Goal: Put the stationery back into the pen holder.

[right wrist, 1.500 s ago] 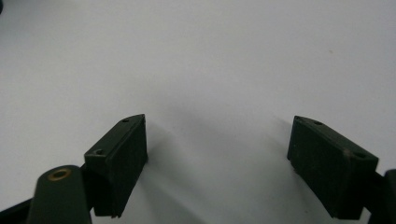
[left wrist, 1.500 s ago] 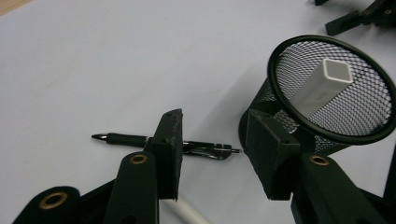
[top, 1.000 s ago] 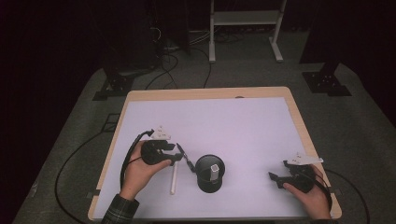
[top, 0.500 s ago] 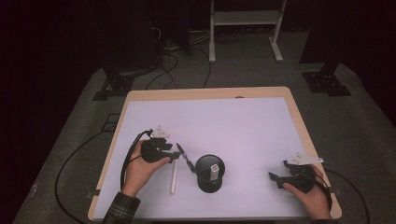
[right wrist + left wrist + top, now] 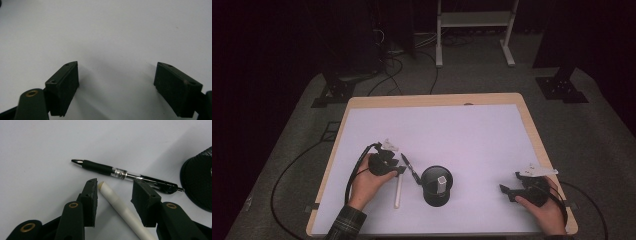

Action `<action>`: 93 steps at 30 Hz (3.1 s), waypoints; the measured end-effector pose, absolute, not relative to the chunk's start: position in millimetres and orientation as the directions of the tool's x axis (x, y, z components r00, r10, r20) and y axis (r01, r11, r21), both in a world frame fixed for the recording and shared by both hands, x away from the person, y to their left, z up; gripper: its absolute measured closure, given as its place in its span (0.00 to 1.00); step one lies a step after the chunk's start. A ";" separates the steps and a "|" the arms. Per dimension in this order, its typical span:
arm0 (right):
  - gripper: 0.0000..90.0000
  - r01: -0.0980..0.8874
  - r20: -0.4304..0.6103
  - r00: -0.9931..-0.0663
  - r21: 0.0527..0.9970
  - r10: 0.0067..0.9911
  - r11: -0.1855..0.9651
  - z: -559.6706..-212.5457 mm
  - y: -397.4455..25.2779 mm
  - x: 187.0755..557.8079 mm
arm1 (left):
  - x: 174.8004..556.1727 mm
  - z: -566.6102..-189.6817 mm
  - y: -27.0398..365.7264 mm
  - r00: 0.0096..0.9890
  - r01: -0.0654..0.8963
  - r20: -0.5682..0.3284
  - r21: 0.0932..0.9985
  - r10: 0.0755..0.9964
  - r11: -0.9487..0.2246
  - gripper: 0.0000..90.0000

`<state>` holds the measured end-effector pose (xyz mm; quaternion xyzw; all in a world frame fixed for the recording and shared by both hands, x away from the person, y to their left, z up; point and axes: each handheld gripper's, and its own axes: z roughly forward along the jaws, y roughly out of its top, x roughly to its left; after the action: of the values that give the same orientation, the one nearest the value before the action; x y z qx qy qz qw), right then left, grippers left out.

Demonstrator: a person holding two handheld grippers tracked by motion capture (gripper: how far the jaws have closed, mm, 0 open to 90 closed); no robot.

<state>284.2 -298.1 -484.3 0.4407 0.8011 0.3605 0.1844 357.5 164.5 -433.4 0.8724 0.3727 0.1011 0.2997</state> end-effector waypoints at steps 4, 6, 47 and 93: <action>0.21 0.573 0.022 -0.543 0.740 0.839 0.352 -484.3 -298.1 284.2 | 357.2 -438.8 161.5 0.699 0.599 -0.041 0.578 0.714 -0.553 0.64; 0.21 0.573 0.022 -0.544 0.740 0.839 0.352 -484.3 -298.1 284.2 | 357.1 -439.9 160.6 0.696 0.605 -0.039 0.570 0.717 -0.556 0.64; 0.21 0.573 0.021 -0.544 0.740 0.839 0.353 -484.3 -298.3 284.3 | 370.3 -441.8 153.8 0.691 0.666 -0.029 0.414 0.723 -0.620 0.76; 0.21 0.572 0.021 -0.545 0.740 0.838 0.353 -484.3 -298.4 284.4 | 372.6 -424.1 162.7 0.696 0.651 -0.089 0.499 0.713 -0.573 0.88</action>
<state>284.4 -298.4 -484.3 0.4397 0.8016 0.3605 0.1846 372.6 162.7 -424.1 0.8847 0.3853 0.0607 0.2553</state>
